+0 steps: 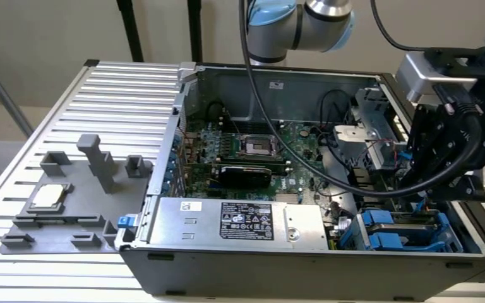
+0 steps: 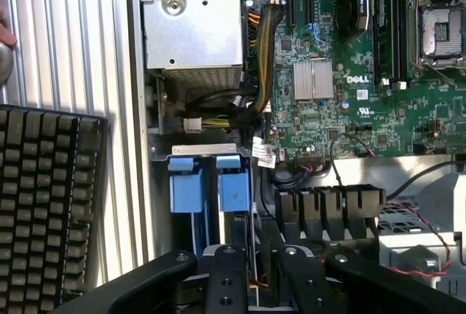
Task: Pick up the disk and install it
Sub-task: 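Insert the second disk wire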
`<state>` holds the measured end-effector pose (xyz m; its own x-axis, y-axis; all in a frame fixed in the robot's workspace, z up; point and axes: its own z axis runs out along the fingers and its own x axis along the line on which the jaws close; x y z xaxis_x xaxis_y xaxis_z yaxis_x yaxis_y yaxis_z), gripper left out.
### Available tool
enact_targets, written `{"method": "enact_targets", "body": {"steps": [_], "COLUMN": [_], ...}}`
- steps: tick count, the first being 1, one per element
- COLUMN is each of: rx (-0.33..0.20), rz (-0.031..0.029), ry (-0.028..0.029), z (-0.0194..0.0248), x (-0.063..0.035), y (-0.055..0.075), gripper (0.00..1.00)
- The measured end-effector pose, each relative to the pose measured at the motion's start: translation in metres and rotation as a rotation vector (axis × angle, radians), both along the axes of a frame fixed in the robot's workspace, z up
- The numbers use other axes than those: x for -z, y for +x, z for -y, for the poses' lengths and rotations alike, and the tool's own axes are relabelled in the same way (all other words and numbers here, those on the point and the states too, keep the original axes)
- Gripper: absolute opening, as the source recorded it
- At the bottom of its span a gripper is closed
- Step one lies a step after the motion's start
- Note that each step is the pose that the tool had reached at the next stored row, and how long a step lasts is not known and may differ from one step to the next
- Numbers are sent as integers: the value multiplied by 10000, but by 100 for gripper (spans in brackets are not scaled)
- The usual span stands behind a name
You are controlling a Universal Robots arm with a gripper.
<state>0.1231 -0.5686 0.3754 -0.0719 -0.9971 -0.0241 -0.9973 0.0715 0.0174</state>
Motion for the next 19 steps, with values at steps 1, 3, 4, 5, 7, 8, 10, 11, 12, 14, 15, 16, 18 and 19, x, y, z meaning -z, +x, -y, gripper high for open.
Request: {"method": "enact_targets", "body": {"steps": [1, 3, 4, 5, 7, 8, 10, 11, 12, 14, 15, 16, 18, 19], "rx": [0, 1, 0, 1, 1, 1, 0, 0, 1, 1, 0, 0, 0, 0], "rz": [0, 0, 0, 0, 0, 0, -3, -7, -12, -28, -39, -45, -58, -64], "ry": [1, 0, 0, 1, 0, 0, 1, -1, -1, -1, -9, -21, -74, -111], "z": [-8, -23, -32, -40, -56, -64, -75, -82, -90, -109, -122, -139, -170, -174], "x": [-15, -41, -54, -64, -82, -88, -92, -93, -93, -93, -92, -90, -82, -75], "y": [9, 25, 35, 47, 83, 108, 176, 212, 246, 309, 338, 357, 373, 374], "gripper": [27, 33, 33, 33, 33, 33, 33, 33, 33, 33, 33, 33, 33, 33]}}
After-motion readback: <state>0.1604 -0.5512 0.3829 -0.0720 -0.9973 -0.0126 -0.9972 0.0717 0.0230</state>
